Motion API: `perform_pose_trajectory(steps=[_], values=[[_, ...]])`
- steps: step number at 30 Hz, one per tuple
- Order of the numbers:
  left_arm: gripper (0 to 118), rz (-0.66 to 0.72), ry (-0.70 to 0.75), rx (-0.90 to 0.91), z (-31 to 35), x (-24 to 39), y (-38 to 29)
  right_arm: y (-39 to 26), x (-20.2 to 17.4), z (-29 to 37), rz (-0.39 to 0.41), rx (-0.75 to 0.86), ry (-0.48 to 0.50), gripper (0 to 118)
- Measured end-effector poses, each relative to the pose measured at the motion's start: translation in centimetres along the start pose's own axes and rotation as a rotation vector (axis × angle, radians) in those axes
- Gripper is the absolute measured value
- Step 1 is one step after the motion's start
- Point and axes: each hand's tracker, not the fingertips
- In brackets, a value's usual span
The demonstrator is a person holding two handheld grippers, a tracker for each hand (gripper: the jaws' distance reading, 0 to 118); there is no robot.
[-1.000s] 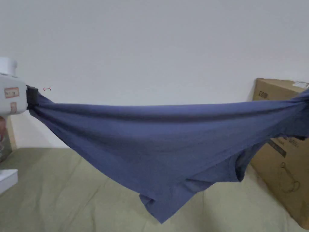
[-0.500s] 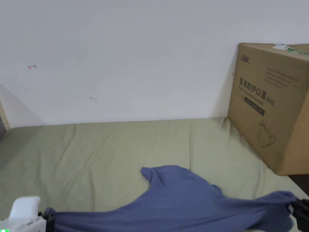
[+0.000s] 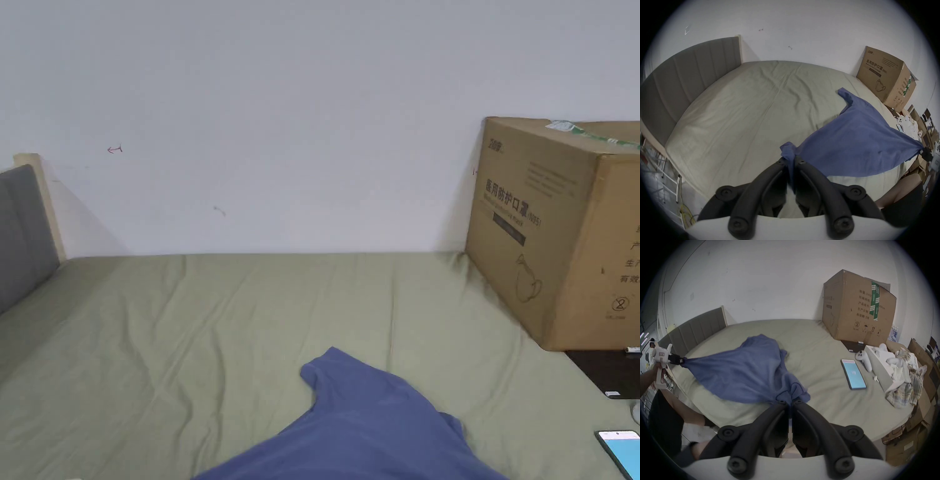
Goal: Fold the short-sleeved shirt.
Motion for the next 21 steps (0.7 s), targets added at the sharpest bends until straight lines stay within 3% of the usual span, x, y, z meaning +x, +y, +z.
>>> perform_pose_trajectory(steps=[1,2,3,4,5,6,7,8,11,14,15,16,17,18,19,21], values=[[31,0.007,0.026,0.006,0.1,0.1,-0.7,-0.6,0.0,-0.2,-0.004,-0.005,-0.010,1],[56,0.015,0.046,0.013,-0.1,-0.2,-1.2,-1.0,0.1,-0.5,-0.034,-0.015,-0.012,2],[89,0.021,0.044,0.010,0.1,-0.1,-1.6,-1.4,0.1,-0.6,-0.071,-0.025,-0.002,7],[112,0.030,0.046,-0.002,0.4,0.0,-1.8,-1.5,0.2,-0.6,-0.100,-0.040,0.005,31],[109,0.055,0.045,-0.007,1.4,0.2,-2.0,-1.1,0.3,-0.3,-0.151,-0.065,-0.017,62],[102,0.086,0.001,0.102,2.9,0.4,-2.0,-0.4,0.1,0.5,-0.214,-0.065,-0.029,90],[101,0.067,0.004,0.195,4.5,0.8,-1.9,0.0,-0.1,2.0,-0.252,0.006,-0.025,103],[102,0.033,0.048,0.273,6.4,1.1,-1.8,0.7,-1.0,3.8,-0.218,0.111,-0.012,103],[102,0.012,0.071,0.441,11.2,2.3,-2.6,2.6,-5.3,8.7,-0.160,0.308,-0.066,103],[100,0.043,0.061,0.422,13.8,3.9,-4.4,2.2,-10.1,10.9,-0.191,0.407,0.015,102],[92,0.075,0.062,0.415,14.1,4.5,-5.4,2.1,-12.0,10.9,-0.177,0.403,0.059,102],[63,0.109,0.055,0.408,14.0,4.9,-6.2,1.9,-13.4,10.6,-0.149,0.392,0.090,95],[31,0.114,0.045,0.378,13.7,5.2,-6.9,1.7,-15.0,9.9,-0.099,0.352,0.114,78],[4,0.094,0.069,0.330,12.9,5.4,-7.3,1.6,-16.4,9.0,-0.056,0.316,0.125,43],[3,0.060,0.066,0.304,12.3,5.4,-7.7,1.2,-17.8,8.0,-0.016,0.291,0.107,2],[1,-0.001,0.036,0.260,10.2,4.9,-8.1,0.6,-19.7,6.9,0.079,0.242,0.171,1]])
